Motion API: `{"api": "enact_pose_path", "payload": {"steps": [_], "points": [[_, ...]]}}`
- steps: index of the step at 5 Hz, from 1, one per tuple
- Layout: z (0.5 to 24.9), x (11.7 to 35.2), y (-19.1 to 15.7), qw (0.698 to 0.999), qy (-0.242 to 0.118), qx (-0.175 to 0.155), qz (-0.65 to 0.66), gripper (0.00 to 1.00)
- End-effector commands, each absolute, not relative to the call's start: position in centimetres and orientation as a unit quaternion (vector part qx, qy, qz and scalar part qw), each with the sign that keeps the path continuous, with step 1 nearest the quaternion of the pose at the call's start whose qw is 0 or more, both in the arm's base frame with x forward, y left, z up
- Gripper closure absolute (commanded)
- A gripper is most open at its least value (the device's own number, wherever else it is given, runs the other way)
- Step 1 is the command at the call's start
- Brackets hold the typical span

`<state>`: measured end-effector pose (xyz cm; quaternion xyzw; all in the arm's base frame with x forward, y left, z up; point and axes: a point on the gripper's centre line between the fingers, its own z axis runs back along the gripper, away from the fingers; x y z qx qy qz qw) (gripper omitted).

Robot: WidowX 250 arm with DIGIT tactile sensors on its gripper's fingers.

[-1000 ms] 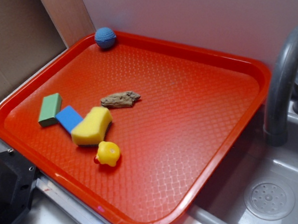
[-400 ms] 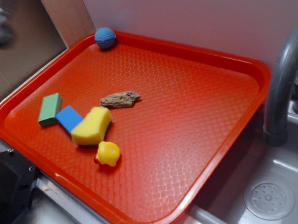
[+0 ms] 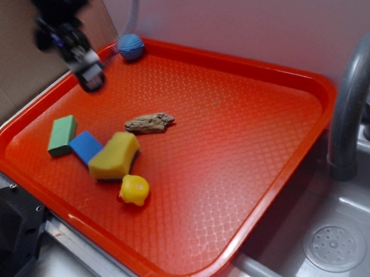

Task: Grab the wood chip.

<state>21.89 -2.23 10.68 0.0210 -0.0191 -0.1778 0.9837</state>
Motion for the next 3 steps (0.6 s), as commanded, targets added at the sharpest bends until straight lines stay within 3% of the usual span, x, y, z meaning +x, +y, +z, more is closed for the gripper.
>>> {"api": "enact_pose_path", "payload": {"steps": [1,3], "points": [[6.1,22.5,-4.5,0.971,-0.065,-0.005,-0.229,0.00],[2.4,25.3,-5.2,0.974,-0.049,0.022,-0.221,0.00]]}}
